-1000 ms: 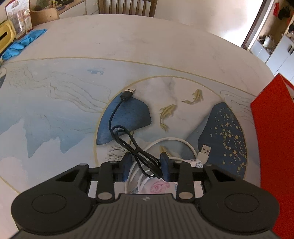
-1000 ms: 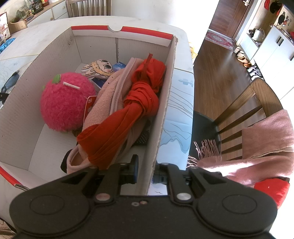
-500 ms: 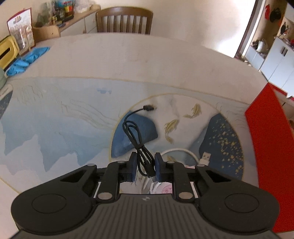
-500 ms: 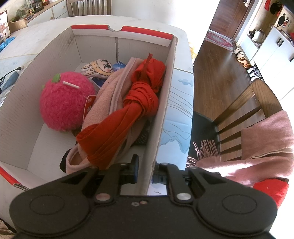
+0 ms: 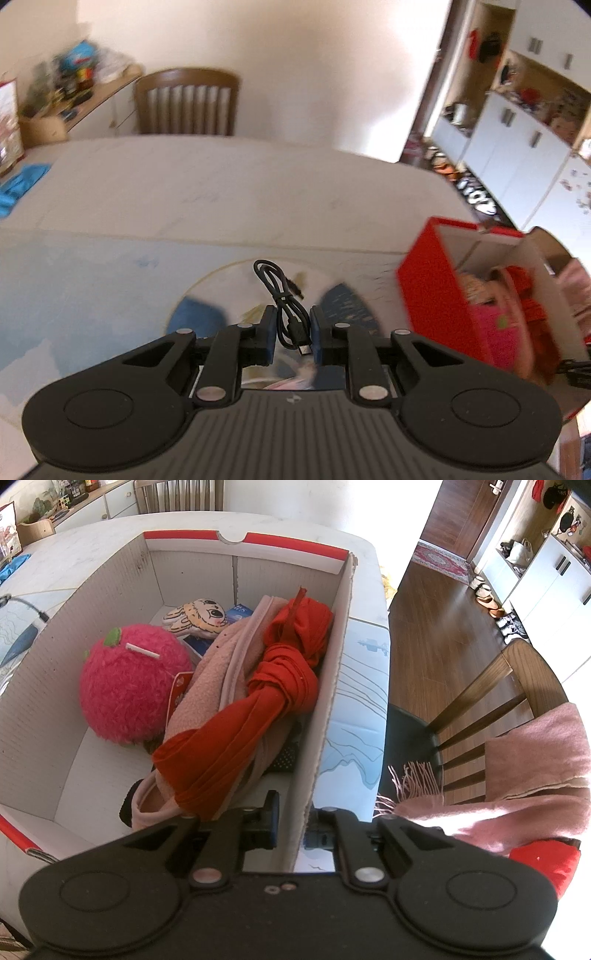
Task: Organize objects
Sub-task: 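Lift the black cable and carry it into the box with the left gripper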
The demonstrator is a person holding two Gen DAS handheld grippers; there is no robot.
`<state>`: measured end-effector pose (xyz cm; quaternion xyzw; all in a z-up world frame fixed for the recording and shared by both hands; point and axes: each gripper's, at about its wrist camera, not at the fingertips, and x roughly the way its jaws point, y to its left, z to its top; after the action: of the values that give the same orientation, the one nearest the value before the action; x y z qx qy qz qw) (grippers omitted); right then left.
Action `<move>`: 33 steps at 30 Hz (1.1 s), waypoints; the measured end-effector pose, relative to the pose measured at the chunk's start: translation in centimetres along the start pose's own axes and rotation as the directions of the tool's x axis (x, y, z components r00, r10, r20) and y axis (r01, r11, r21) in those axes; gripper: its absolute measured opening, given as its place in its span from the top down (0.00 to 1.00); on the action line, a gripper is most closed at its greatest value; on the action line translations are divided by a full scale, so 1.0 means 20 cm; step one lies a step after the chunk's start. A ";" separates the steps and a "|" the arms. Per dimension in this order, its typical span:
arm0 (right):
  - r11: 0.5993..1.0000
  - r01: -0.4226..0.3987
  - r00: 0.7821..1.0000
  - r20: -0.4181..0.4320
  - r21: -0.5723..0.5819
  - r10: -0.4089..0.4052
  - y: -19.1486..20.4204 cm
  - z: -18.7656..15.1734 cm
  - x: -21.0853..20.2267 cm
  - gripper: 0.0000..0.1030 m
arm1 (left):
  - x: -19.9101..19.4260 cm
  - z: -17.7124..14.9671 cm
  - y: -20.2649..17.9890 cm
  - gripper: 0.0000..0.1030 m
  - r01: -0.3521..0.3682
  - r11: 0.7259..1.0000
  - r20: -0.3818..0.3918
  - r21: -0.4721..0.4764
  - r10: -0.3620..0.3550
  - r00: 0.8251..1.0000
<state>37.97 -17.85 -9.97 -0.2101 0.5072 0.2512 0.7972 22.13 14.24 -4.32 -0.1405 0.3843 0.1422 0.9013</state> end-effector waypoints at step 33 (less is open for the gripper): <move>1.000 0.000 1.000 0.004 -0.004 0.000 0.00 0.02 0.00 0.92 | 0.24 0.10 -1.07 0.83 0.296 0.865 -0.093 0.404 -0.283 0.955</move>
<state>38.27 -17.66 -9.91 -0.2114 0.5053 0.2526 0.7976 34.41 -3.96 -3.30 -0.0047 0.3941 -0.0814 0.9154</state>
